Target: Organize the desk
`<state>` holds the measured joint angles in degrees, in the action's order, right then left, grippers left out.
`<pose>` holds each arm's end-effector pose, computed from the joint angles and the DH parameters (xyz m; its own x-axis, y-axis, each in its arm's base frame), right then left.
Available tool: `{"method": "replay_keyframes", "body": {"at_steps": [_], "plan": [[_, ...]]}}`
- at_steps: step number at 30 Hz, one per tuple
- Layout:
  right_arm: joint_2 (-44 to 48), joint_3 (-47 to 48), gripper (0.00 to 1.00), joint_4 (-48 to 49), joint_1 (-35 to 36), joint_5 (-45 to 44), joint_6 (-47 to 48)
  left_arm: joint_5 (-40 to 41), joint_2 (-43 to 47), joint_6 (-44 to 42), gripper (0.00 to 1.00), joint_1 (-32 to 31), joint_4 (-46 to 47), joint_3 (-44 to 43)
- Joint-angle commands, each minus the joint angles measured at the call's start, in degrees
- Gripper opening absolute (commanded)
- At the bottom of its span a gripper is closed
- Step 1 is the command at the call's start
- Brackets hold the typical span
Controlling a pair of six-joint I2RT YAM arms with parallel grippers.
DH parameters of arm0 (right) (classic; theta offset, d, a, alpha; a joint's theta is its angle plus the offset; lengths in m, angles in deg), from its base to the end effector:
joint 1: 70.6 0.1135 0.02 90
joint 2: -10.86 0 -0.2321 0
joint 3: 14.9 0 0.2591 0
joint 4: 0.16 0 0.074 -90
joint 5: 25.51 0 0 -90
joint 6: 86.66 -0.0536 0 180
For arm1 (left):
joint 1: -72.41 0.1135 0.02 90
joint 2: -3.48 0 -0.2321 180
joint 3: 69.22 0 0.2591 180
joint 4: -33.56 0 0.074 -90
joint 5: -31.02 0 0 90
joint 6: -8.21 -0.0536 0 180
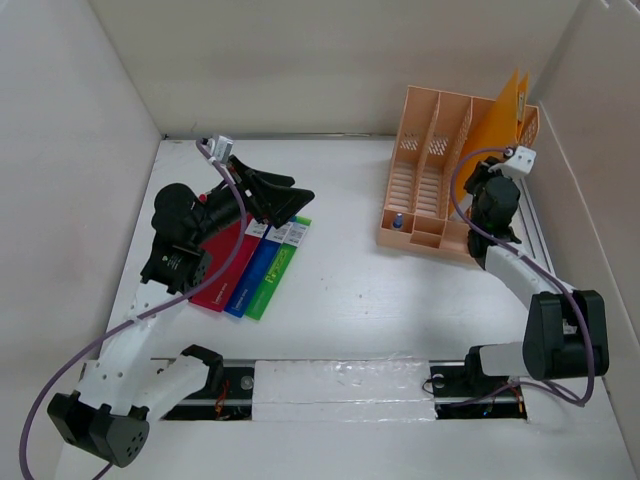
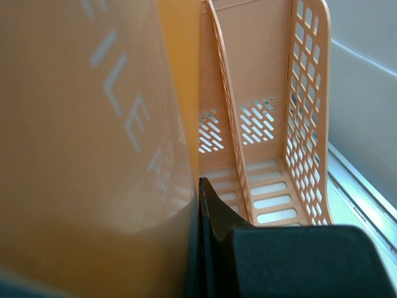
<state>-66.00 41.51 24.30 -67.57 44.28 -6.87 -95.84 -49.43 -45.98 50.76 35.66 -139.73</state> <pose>0.3345 -0.0008 0.2577 0.1209 0.1730 -0.9775 0.2775 0.9396 0.2006 0.2085 -0.1173 0.4164 -0.2258 -0.4141 -0.8818 0.8484 0.3613 -0.3869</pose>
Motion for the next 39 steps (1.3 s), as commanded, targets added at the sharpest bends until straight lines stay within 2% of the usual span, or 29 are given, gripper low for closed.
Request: {"method": "replay_keyframes", "body": {"at_steps": [1,6,7,9,18,19,21,22,23,26,29,34,39], "plan": [[1.01,-0.13,0.00,2.84,0.93,-2.55,-1.38,-0.84,1.40,-0.66,0.99,0.03,2.09,-1.76],[-0.48,-0.31,0.00,0.57,0.93,-3.70,-1.82,-1.46,1.75,-0.30,0.99,0.03,2.35,-1.68],[-1.44,0.30,0.05,-0.22,0.93,-4.57,-1.74,-1.46,1.93,-0.22,0.99,0.03,2.27,-1.76],[-1.80,0.74,0.06,-0.92,0.93,-5.88,-2.43,-1.46,2.02,-0.30,0.99,0.03,2.27,-1.85],[-6.37,3.20,0.05,-3.83,0.93,-7.65,-2.88,-1.19,2.02,-0.39,0.99,0.03,2.18,-1.76],[-6.11,3.29,0.07,-5.31,0.93,-7.65,-2.88,-1.11,2.02,-0.48,0.99,0.03,2.09,-1.68],[-5.93,3.03,0.20,-4.71,0.93,-7.66,-2.18,-1.28,2.02,-0.48,0.99,0.03,2.18,-1.76],[-5.93,3.46,0.28,-5.32,0.93,-7.65,-2.17,-1.28,1.84,-0.39,0.99,0.03,2.18,-1.76],[-5.93,3.99,0.42,-5.33,0.93,-7.39,-2.61,-1.28,1.93,-0.39,0.99,0.03,2.18,-1.68],[-4.62,5.31,0.61,-8.84,1.54,-6.60,-3.58,-1.28,2.02,-0.39,0.99,0.03,2.18,-1.68],[-2.69,5.58,0.69,-9.01,1.54,-6.69,-3.75,-1.11,2.02,-0.39,0.99,0.03,2.09,-1.76],[2.67,5.58,0.73,-11.21,2.69,-7.13,-6.13,-0.76,2.28,-0.39,0.99,0.03,2.01,-1.76],[12.67,4.00,0.75,-13.58,4.26,-8.53,-9.99,2.66,3.07,-0.04,0.99,0.03,1.30,-1.33]]}}
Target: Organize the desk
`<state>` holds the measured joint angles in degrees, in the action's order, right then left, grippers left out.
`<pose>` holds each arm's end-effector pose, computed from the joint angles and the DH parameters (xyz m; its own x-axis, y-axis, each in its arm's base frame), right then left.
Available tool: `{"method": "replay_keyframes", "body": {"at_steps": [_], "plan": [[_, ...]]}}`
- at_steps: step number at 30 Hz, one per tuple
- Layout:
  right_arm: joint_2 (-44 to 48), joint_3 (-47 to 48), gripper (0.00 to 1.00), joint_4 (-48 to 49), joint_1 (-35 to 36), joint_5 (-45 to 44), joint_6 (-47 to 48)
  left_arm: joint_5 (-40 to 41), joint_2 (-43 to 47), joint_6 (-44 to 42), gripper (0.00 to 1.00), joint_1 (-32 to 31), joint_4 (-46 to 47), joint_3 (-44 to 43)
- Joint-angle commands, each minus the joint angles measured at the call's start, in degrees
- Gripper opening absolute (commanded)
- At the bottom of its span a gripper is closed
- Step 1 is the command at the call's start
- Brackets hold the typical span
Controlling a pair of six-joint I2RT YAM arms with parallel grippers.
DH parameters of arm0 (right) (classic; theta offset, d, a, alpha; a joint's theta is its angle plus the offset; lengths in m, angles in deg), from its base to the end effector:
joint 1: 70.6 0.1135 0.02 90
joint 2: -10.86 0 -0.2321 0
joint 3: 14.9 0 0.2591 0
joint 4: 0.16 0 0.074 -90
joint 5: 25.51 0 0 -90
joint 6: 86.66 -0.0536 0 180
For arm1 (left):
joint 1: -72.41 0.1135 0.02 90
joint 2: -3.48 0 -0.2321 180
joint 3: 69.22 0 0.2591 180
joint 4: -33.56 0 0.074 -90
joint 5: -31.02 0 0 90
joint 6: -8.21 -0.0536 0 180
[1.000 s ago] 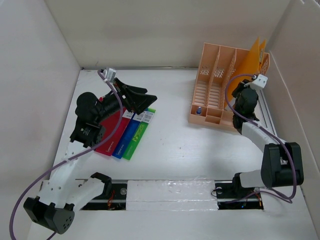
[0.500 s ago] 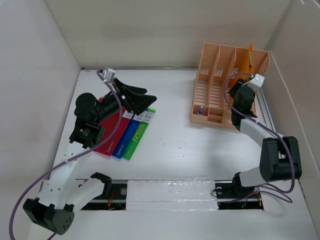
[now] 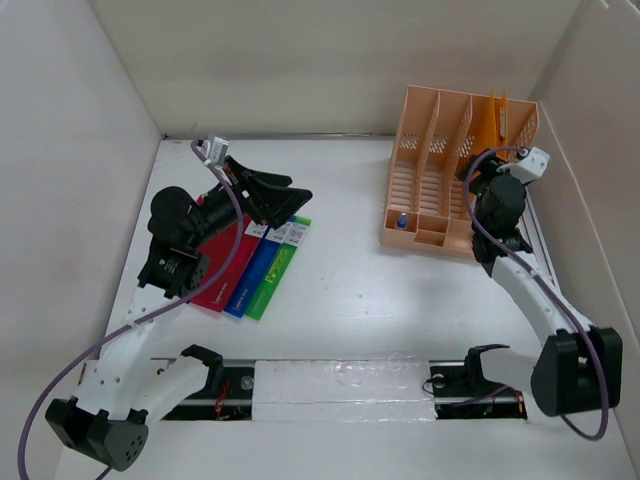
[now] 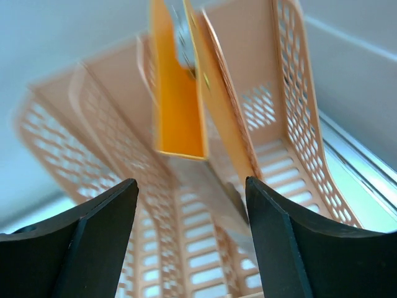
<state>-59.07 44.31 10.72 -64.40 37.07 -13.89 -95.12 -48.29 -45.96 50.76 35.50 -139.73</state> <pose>0.3173 0.0096 0.2836 0.1099 0.2764 -0.9547 0.3449 0.8903 0.2974 0.2035 -0.1148 0.4205 -0.2085 -0.4259 -0.8804 0.8495 0.3673 -0.3788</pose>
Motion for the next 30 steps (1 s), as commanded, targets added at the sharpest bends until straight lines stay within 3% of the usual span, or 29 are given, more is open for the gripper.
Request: {"method": "replay_keyframes", "body": {"at_steps": [1,7,9,10,13,14,15,16,17,20,21,23,24,26,30], "plan": [[7.16,1.02,0.76,-0.45,1.10,-1.58,-3.15,2.82,2.54,0.11,0.99,0.03,1.63,-0.98],[16.21,-2.05,0.73,-1.16,4.07,2.63,-4.82,5.90,2.55,0.37,0.99,0.03,0.40,-0.80],[17.28,-2.84,0.58,-1.07,5.66,4.81,-6.05,7.30,1.94,0.38,0.99,0.03,-0.65,-1.32],[17.37,-3.80,0.41,-0.55,7.58,6.05,-6.67,7.83,1.41,0.29,0.99,0.03,-1.87,-1.50],[14.32,-4.69,0.17,1.48,11.80,10.10,-9.04,10.73,0.53,0.20,0.99,0.03,-3.38,-2.11],[11.34,-4.34,0.08,2.70,17.48,9.93,-9.22,13.09,0.61,-0.50,0.99,0.03,-4.25,-2.12],[11.31,-4.34,0.08,2.71,17.53,9.93,-9.22,13.11,0.62,-0.50,0.99,0.03,-4.26,-2.12],[7.83,-3.29,0.02,2.80,19.36,9.67,-9.22,13.55,0.35,-1.02,0.99,0.03,-4.95,-2.20],[3.88,-2.15,0.00,4.45,24.69,10.71,-10.18,14.42,-0.08,-2.16,0.99,0.03,-5.22,-2.38],[-2.62,0.48,0.00,5.87,30.50,11.33,-10.19,16.09,-0.18,-2.96,0.99,0.03,-4.35,-1.51],[-5.10,1.63,0.00,5.96,32.63,11.51,-9.93,16.45,-0.70,-3.66,0.94,0.03,-3.82,-1.15],[-12.37,6.09,0.00,5.53,36.15,11.34,-9.66,19.50,-1.58,-4.98,0.46,0.03,-3.20,-0.71],[-14.60,7.34,0.00,5.78,39.04,11.68,-9.83,21.01,-2.80,-5.42,0.13,0.03,-3.55,-0.80],[-19.08,9.27,0.00,7.62,41.34,12.48,-10.45,26.00,-4.47,-5.77,0.00,0.03,-5.92,-1.32],[-31.72,15.68,0.00,9.91,44.08,15.02,-13.52,30.68,-8.86,-4.55,0.00,0.03,-5.67,-0.19]]}}
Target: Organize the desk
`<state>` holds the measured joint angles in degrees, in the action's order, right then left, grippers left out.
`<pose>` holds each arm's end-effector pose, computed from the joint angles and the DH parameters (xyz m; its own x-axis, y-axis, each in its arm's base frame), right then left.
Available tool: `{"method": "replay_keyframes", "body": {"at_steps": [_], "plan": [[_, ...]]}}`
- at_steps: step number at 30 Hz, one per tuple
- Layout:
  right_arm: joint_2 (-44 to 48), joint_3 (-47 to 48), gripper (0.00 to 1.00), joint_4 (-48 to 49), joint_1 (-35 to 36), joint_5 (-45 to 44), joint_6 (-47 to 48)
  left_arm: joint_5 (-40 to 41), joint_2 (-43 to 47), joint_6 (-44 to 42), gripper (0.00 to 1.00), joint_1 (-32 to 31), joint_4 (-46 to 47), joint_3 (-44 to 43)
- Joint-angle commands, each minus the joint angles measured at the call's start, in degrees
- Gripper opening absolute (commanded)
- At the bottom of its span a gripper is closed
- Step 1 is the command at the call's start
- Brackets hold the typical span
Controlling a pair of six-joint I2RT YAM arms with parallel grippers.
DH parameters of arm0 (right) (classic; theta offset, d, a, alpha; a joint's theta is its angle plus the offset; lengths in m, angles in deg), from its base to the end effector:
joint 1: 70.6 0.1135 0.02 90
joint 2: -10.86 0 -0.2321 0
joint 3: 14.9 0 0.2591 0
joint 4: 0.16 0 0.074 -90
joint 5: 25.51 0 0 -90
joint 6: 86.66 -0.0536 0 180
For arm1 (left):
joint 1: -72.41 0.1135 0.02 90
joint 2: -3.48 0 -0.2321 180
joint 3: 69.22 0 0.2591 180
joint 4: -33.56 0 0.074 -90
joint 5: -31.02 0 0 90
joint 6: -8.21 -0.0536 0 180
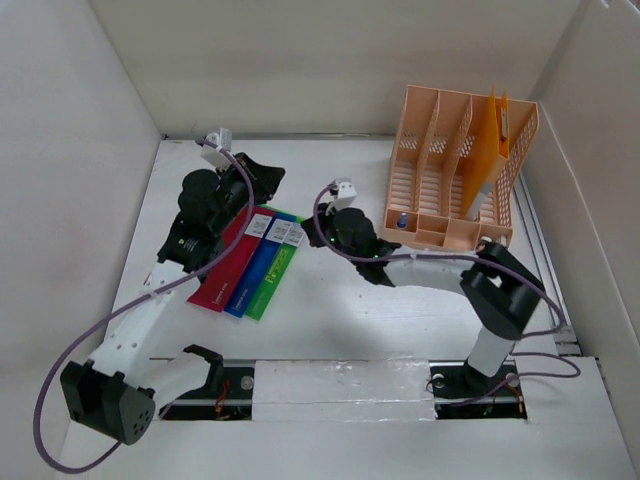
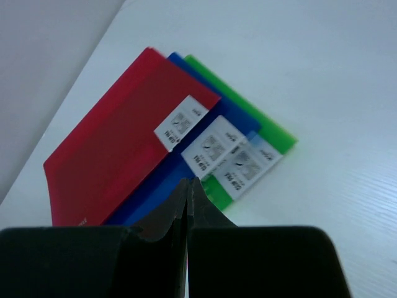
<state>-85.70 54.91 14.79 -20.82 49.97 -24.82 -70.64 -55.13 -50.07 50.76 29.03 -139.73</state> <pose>0.2693 0.2976 0.2017 -0.3905 0.2458 -0.8872 -0.4497 0.7900 0.4168 0.2545 -0.1127 0.3813 -0.1865 -0.4800 -0.8572 0.5285 0.6865 -0.4994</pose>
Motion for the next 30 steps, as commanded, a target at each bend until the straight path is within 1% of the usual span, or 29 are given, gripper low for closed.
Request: {"method": "replay_keyframes", "body": {"at_steps": [1,2,3,4,6,7,8,9,10,11,12,15,16,17,19,20,21,24,27,30], "plan": [[-7.05,6.23,0.00,6.03,1.36,2.65,-3.38,7.60,-2.82,0.26,0.00,0.03,1.33,-0.09],[-8.81,7.46,0.00,6.03,2.16,3.44,-4.61,9.97,-3.78,0.35,0.00,0.03,1.33,-0.44],[-10.48,8.43,0.03,6.20,2.16,3.80,-5.06,10.34,-5.88,0.35,0.00,1.16,1.33,-0.88],[-12.93,9.66,0.18,6.64,2.86,3.98,-5.50,9.91,-7.12,0.88,0.00,4.30,1.16,-1.41],[-14.71,10.72,0.37,7.61,2.87,5.11,-6.64,6.14,-11.50,2.80,0.00,9.06,0.81,-3.16],[-16.20,12.03,0.49,7.52,2.87,5.64,-7.16,4.38,-13.01,3.95,0.00,11.60,0.54,-3.69],[-16.82,12.65,0.53,7.17,2.87,6.34,-7.87,2.02,-14.85,5.44,0.00,15.98,0.37,-4.74],[-17.35,13.27,0.55,7.08,3.39,7.57,-8.13,1.47,-18.61,5.97,0.00,17.85,-0.07,-5.19],[-17.88,13.97,0.58,6.82,3.39,7.93,-8.05,1.20,-20.13,6.24,0.00,19.35,-0.33,-5.28],[-18.75,15.72,0.60,5.43,3.39,7.93,-8.14,1.81,-21.97,5.90,0.00,21.71,-0.51,-5.71],[-19.28,16.78,0.60,4.46,3.39,7.50,-8.05,2.43,-25.12,5.80,0.00,22.87,-1.04,-6.07],[-22.18,20.56,0.61,2.08,3.39,7.06,-8.14,4.62,-30.23,4.06,0.00,26.47,-3.06,-7.91],[-23.14,21.53,0.61,1.03,3.39,7.05,-8.31,6.02,-31.12,3.52,0.00,27.09,-4.19,-8.26],[-24.02,22.67,0.60,-0.20,3.92,7.14,-8.40,9.08,-32.08,2.82,0.00,27.62,-4.64,-9.05],[-26.49,25.57,0.58,-1.61,3.92,6.70,-8.66,11.13,-34.63,0.98,0.00,28.24,-6.48,-9.85],[-27.19,26.54,0.57,-2.84,3.92,6.53,-9.10,13.74,-35.51,0.62,0.00,28.85,-7.19,-11.07],[-28.68,28.29,0.56,-3.55,3.92,6.26,-9.45,14.12,-37.00,0.36,0.00,28.86,-8.15,-11.34],[-31.58,31.45,0.54,-7.06,4.44,5.56,-10.59,13.95,-38.77,0.27,0.00,29.56,-7.81,-11.08],[-33.08,32.26,0.54,-8.38,4.45,5.65,-13.05,13.51,-40.96,0.97,0.00,30.17,-7.90,-10.99],[-34.49,32.96,0.53,-9.96,4.45,5.39,-14.73,8.42,-43.77,2.64,0.00,31.31,-7.46,-10.64]]}}
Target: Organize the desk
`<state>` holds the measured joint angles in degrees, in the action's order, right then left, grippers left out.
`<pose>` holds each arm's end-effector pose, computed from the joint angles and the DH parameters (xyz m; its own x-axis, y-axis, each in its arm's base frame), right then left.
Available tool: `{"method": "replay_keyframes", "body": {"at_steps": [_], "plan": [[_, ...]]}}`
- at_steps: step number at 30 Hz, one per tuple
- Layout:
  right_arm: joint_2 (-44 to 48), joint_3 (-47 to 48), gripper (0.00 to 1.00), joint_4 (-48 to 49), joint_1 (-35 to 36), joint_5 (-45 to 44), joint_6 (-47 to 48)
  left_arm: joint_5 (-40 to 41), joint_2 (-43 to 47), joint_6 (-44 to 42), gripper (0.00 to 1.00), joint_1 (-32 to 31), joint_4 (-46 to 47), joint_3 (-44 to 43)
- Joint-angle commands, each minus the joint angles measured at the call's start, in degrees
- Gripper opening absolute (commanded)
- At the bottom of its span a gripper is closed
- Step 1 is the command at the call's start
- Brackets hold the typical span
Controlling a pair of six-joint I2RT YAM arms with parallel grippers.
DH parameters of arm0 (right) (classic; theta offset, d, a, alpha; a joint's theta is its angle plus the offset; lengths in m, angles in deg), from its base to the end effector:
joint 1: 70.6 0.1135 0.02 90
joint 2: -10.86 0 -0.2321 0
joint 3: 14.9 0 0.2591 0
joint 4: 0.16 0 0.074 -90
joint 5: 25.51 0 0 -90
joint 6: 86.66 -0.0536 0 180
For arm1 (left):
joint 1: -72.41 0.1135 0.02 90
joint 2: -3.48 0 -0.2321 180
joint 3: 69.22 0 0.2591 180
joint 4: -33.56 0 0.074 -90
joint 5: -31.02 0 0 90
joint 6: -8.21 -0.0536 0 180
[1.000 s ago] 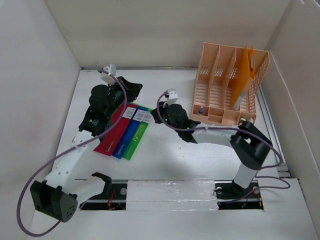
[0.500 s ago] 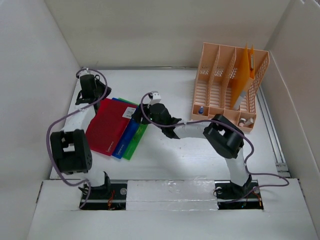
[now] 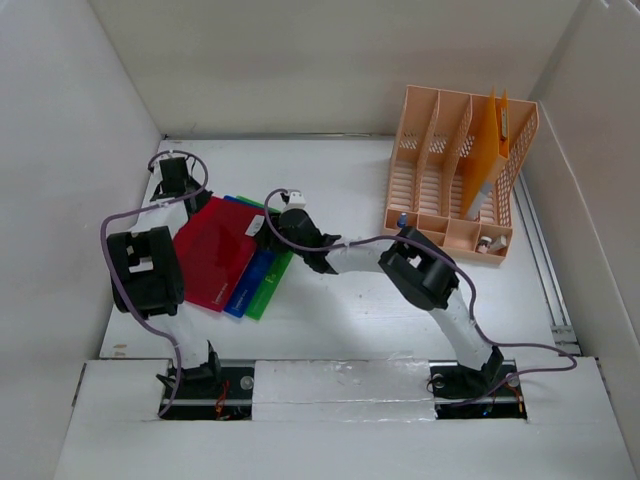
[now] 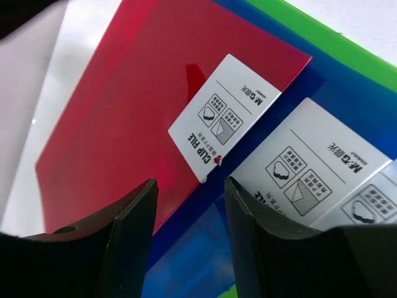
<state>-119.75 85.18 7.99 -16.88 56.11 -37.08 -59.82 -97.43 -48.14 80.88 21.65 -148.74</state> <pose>0.3091 0.4079 0.1097 -0.6369 0.2163 -0.7399 -0.4004 0.7274 0.5573 0.4075 0.0599 0.1769 -0.3772 -0.6163 -0.6913 -0.4134 0.7800 -0.4698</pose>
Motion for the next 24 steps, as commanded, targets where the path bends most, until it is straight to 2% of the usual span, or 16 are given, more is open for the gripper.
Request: {"method": "replay_keyframes", "body": {"at_steps": [1,5,9,12,13,15,17,20,24], "plan": [[-0.79,3.12,0.53,-3.87,1.04,-1.72,-2.55,-3.11,-2.53,0.63,0.00,1.20,-0.24,-1.90],[-1.58,5.23,0.52,-5.19,1.04,-1.64,-3.43,-2.68,-3.78,0.72,0.00,1.20,-0.68,-2.51],[-2.98,7.52,0.41,-6.60,1.04,-1.20,-4.13,-1.80,-3.95,0.80,0.00,1.20,-0.59,-2.60],[-3.43,8.66,0.30,-7.92,1.04,-0.76,-4.49,-1.71,-4.12,0.72,0.00,1.20,-0.60,-2.87],[-3.34,8.32,0.20,-7.74,1.04,-0.67,-4.57,-1.97,-4.30,0.72,0.00,1.20,-0.51,-2.87],[-3.16,7.61,0.07,-6.34,1.04,-0.67,-5.01,-3.55,-4.74,0.72,0.00,1.20,0.19,-2.87],[-3.16,7.52,0.01,-6.33,1.04,-0.85,-5.28,-5.13,-4.83,0.54,0.00,1.20,0.54,-2.52],[-2.73,6.21,0.00,-4.15,1.04,-0.32,-5.54,-7.06,-5.27,1.59,0.00,1.20,1.68,-1.12],[1.48,-0.81,0.00,2.71,1.04,-1.46,-5.89,-8.12,-5.27,1.86,0.00,1.20,1.86,-1.28]]}}
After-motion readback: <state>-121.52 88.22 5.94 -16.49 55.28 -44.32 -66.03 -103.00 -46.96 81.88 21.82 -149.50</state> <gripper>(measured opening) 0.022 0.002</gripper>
